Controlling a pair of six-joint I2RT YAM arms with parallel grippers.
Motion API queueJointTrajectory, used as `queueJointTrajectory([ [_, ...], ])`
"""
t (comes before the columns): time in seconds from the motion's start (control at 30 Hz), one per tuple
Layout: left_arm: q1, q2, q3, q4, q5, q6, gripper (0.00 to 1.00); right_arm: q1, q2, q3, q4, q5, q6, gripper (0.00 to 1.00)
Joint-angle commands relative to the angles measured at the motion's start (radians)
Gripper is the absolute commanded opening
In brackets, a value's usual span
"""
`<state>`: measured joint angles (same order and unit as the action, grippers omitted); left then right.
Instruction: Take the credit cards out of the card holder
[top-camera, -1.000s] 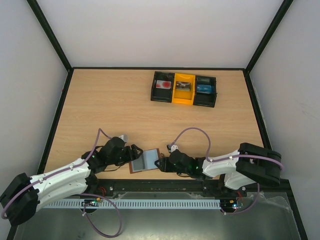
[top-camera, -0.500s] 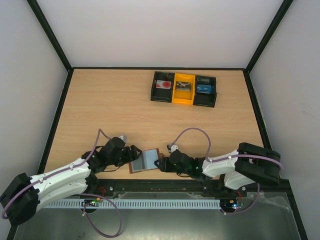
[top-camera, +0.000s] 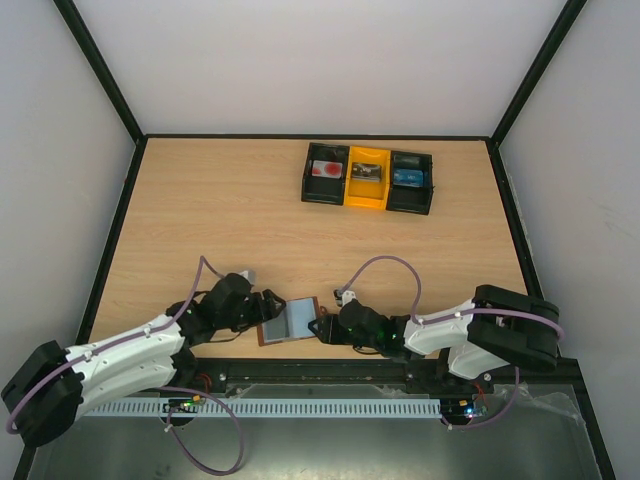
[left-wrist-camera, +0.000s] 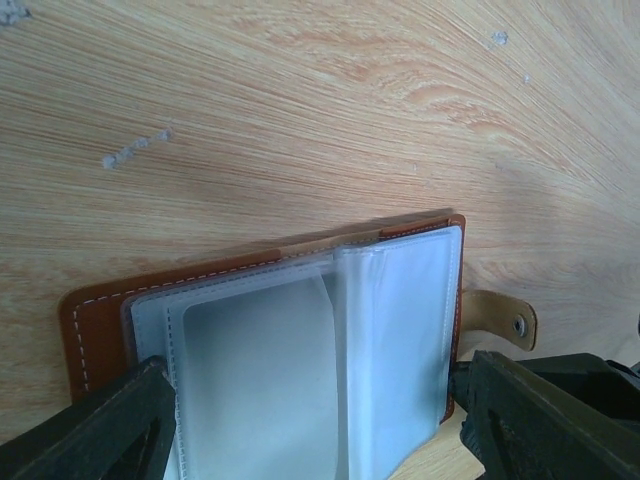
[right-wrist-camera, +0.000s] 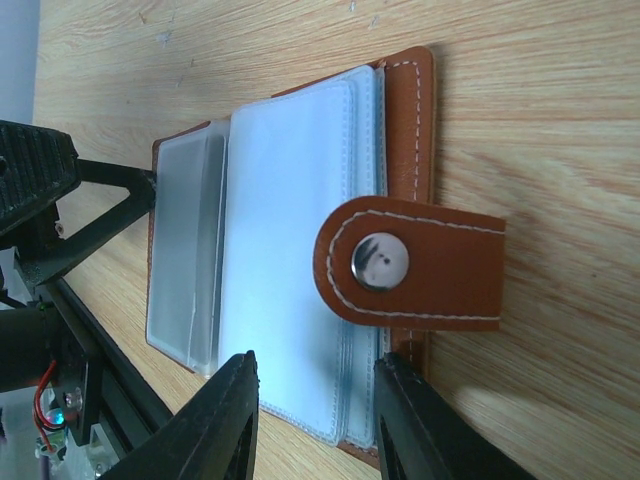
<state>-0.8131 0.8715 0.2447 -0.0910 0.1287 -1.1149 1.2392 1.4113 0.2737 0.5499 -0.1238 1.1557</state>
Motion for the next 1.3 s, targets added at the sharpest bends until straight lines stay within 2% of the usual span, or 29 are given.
queueJointTrajectory([
  [0.0,0.005,0.012,-0.014,0.036,0.023,0.001,0.81,0.014,0.031,-0.034,-0.022,0.019,0.019,0.33],
  [0.3,0.002,0.015,-0.024,0.216,0.156,-0.061,0.80,0.014,0.007,-0.059,0.016,0.039,0.027,0.33],
  [0.5,-0.019,-0.002,-0.007,0.265,0.169,-0.103,0.80,0.017,-0.018,-0.065,0.017,0.043,0.025,0.32],
  [0.67,-0.055,0.051,-0.006,0.351,0.175,-0.119,0.80,0.019,-0.034,-0.068,0.002,0.057,0.028,0.32],
  [0.83,-0.088,0.136,0.026,0.432,0.197,-0.106,0.80,0.019,-0.085,-0.054,-0.076,0.095,0.012,0.34],
  [0.97,-0.091,0.184,0.060,0.421,0.206,-0.060,0.75,0.019,-0.193,0.015,-0.326,0.201,-0.059,0.40],
  [1.07,-0.078,0.124,0.040,0.360,0.123,-0.033,0.73,0.019,-0.314,0.045,-0.445,0.247,-0.088,0.41],
  [1.27,0.020,0.037,-0.074,0.419,0.179,-0.063,0.70,0.019,-0.432,0.053,-0.465,0.261,-0.090,0.41],
])
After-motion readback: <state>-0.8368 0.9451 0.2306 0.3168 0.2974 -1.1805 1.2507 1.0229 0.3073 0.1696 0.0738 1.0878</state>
